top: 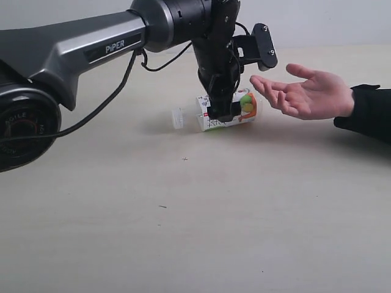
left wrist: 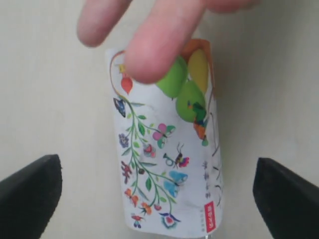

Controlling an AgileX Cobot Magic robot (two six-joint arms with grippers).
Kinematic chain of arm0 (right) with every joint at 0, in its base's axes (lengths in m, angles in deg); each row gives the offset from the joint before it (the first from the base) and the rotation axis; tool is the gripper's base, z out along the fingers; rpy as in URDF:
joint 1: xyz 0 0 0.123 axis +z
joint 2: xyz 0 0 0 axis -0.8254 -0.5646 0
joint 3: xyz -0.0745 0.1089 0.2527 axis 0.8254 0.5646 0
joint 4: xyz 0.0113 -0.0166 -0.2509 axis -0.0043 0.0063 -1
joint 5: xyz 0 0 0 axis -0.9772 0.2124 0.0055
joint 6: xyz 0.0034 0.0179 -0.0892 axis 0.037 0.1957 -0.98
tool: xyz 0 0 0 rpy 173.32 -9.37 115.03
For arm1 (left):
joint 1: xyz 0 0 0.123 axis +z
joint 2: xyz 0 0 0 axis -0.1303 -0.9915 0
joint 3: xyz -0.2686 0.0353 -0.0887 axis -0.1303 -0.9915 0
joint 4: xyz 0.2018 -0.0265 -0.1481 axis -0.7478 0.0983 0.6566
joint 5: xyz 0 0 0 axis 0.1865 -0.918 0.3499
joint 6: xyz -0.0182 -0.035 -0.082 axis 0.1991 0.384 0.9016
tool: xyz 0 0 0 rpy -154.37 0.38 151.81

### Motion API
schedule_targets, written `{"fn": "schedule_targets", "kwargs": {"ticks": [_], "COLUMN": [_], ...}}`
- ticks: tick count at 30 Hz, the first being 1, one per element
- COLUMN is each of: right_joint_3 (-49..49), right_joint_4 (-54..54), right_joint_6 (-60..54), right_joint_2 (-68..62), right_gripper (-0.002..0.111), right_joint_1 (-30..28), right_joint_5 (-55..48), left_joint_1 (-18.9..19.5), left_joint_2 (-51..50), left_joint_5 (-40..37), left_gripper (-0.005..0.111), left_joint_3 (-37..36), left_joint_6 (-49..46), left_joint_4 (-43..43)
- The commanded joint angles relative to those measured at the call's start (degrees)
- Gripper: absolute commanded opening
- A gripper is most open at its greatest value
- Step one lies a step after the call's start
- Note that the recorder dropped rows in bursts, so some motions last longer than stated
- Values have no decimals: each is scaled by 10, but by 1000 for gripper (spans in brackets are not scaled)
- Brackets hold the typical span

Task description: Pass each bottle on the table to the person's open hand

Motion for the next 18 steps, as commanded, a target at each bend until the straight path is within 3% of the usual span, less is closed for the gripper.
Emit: {"fn": "schedule_targets", "kwargs": {"ticks": [1,18], "right_joint_3": [2,2], "right_joint_4": [-3,-3], "right_joint_6": [-2,-2], "right_joint_2": [3,3], "right_gripper": [0,0], "right_joint_1": [-2,-2], "right_joint_5": [8,8], "left_joint_1": [3,2], "left_joint_2": [-7,-26], "left_joint_5": [8,13], "left_gripper": [105,105], "left_joint_3": [4,4], "left_joint_6": [10,61], "left_joint_4": [-19,-17]}}
